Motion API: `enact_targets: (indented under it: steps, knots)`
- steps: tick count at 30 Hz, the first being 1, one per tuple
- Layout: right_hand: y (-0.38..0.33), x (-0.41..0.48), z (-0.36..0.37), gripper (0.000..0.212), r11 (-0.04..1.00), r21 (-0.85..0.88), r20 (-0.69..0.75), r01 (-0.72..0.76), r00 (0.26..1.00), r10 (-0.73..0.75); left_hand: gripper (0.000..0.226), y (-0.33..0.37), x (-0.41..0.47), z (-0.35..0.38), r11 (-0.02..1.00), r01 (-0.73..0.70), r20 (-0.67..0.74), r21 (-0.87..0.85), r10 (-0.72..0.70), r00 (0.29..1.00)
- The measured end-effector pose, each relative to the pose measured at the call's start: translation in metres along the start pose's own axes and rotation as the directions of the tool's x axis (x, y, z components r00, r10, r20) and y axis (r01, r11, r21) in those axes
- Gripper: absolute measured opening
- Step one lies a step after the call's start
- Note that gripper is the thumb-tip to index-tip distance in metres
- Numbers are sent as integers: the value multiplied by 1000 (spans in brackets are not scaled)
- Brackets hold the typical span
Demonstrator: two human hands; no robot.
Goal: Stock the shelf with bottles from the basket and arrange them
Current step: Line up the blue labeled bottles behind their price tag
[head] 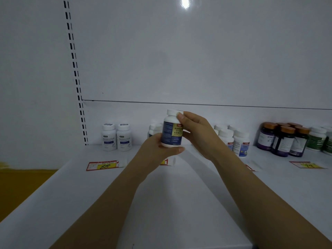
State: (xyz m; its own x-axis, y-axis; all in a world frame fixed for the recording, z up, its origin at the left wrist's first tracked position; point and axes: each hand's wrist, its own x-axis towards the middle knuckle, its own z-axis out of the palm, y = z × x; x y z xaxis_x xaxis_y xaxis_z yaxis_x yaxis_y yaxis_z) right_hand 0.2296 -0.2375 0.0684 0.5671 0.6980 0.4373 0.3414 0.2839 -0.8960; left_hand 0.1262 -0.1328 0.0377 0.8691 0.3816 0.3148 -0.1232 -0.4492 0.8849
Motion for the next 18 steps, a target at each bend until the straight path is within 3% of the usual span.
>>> enact_targets:
  steps: [13, 18]
  knots:
    - [0, 0, 3, 18, 1000, -11, 3, -9, 1000, 9, 31, -3, 4, 1, 999, 52, 17, -17, -52, 999]
    - [3, 1, 2, 31, 997, -80, -81, -16, 997, 9, 33, -3, 5, 2, 1000, 20, 10, 2, -20, 1000]
